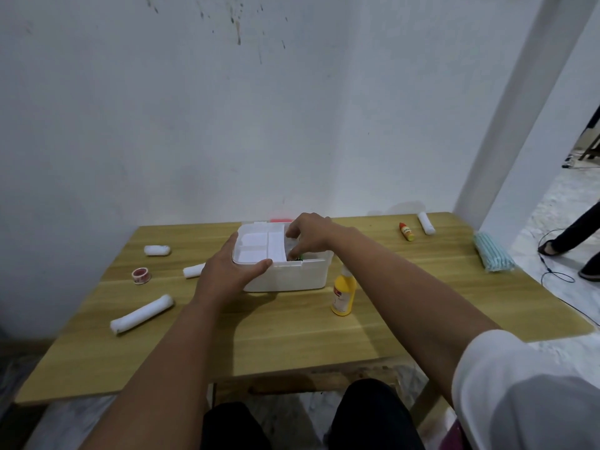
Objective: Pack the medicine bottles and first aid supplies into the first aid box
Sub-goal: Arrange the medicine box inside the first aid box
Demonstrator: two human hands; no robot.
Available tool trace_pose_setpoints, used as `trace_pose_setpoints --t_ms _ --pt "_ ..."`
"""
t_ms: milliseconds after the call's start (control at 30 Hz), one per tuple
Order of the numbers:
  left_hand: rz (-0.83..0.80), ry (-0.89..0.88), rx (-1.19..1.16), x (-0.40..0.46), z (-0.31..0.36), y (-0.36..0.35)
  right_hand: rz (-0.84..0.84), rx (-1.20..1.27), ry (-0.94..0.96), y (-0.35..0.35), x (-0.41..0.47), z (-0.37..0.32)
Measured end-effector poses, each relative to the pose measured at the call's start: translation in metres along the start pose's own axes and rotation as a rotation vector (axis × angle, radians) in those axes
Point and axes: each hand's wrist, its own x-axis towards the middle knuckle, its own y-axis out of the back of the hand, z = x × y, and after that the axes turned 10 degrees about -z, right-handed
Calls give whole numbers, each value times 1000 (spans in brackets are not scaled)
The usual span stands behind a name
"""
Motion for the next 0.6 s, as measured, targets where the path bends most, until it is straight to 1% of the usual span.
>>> trace_pose_setpoints --t_ms 267,367,600 --pt "12 -6 -7 -3 4 -1 10 115 14 7 -10 5" --pt "14 -2 -17 -4 7 -1 18 199 27 9 -17 6" --pt "-4 5 -21 -7 10 0 151 349 44 16 -33 17"
